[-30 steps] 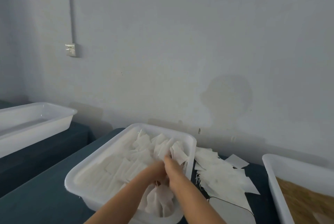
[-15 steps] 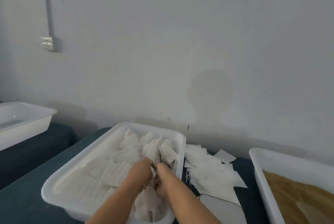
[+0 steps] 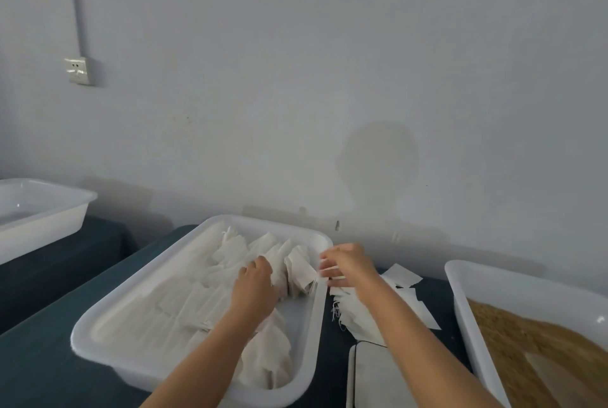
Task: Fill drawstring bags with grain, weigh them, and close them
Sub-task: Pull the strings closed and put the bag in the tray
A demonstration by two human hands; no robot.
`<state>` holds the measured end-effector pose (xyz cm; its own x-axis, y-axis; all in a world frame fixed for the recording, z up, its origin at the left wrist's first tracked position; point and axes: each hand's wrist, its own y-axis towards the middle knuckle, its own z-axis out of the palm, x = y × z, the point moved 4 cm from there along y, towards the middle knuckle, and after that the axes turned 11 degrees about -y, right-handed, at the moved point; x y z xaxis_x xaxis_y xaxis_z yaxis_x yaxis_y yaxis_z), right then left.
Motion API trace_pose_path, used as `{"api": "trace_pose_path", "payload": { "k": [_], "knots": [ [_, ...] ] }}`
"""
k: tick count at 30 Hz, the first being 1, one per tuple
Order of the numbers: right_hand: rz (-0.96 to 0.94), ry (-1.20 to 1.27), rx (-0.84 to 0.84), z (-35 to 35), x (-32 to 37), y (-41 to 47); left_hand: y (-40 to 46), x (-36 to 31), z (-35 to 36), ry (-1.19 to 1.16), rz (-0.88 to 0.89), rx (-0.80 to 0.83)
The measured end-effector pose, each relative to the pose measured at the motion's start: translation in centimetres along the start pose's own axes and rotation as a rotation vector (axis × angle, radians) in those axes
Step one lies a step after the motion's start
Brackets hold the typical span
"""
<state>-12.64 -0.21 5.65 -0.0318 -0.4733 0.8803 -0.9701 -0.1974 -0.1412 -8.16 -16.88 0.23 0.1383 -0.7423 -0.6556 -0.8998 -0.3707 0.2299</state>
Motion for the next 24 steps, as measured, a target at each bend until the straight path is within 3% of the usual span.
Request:
{"api": "trace_pose_path", "payload": {
  "k": [2, 4, 7, 11, 17, 24],
  "knots": [
    [-0.035, -0.410, -0.181, -2.5, -2.4, 1.5, -0.2, -0.5, -0.1, -0.048, 0.062, -0.026],
    [0.030, -0.775, -0.109, -2.7, -5.5, 2.5, -0.3, -0.9, -0.2, -0.066, 0.106, -0.047],
    [0.197, -1.049, 0.050, -2.0, -10.0, 3.3, -0.3, -1.1, 0.0, -0.052, 0.133, -0.056],
    [0.143, -1.071, -0.049, -2.0, -11.4, 3.9, -0.3, -1.1, 0.3, -0.054, 0.128, -0.052],
    [0.027, -1.094, 0.014, -3.0, -10.9, 4.4, -0.3, -1.0, 0.6, -0.086, 0.132, -0.052],
    [-0.087, -0.880, -0.293, -7.0, -9.7, 3.3, -0.3, -0.9, 0.7, -0.123, 0.141, -0.066]
  ]
}}
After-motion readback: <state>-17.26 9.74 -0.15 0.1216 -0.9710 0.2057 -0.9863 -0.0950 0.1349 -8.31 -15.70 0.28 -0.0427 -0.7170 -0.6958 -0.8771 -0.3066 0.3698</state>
